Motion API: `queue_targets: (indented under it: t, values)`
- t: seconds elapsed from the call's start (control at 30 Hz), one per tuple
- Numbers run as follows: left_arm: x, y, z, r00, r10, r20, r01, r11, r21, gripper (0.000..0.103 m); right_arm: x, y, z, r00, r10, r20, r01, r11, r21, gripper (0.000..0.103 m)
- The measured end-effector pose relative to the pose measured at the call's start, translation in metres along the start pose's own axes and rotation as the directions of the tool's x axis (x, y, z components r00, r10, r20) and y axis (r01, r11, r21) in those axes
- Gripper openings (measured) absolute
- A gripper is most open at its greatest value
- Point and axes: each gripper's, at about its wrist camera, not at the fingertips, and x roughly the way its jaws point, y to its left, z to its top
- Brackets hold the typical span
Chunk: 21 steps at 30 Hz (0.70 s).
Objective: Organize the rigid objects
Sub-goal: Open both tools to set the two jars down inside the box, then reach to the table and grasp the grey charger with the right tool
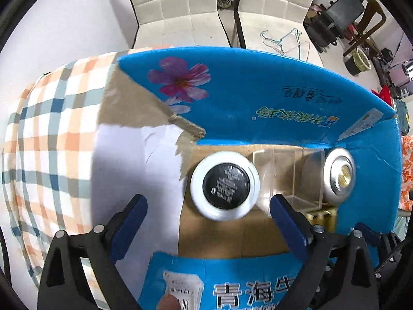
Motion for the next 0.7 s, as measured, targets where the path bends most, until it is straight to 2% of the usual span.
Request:
queue_targets:
  t: [0.3, 0.43, 0.47, 0.7]
  values:
    - [-0.048, 0.002, -0.047, 0.992, 0.052, 0.114, -0.051, 0.999, -0.013, 0.097, -0.059, -0.007, -0.046, 0.994, 0.048, 0.100, -0.044, 0.998, -0.046, 0.103]
    - [-0.071, -0.003, -0.062, 0.986, 0.050, 0.160, -0.048, 0.999, -0.016, 0.097, -0.086, -0.002, -0.062, 0.988, 0.065, 0.142, -0.057, 0.996, -0.064, 0.103]
    - [-0.075, -0.009, -0.061, 0.985, 0.049, 0.166, -0.047, 0.999, -0.016, 0.097, -0.082, -0.003, -0.062, 0.986, 0.074, 0.152, -0.064, 0.996, -0.067, 0.103]
    - [-0.124, -0.018, -0.088, 0.969, 0.039, 0.246, -0.039, 0.999, -0.005, 0.097, -0.132, 0.003, -0.091, 0.962, 0.085, 0.260, -0.056, 0.991, -0.119, 0.103]
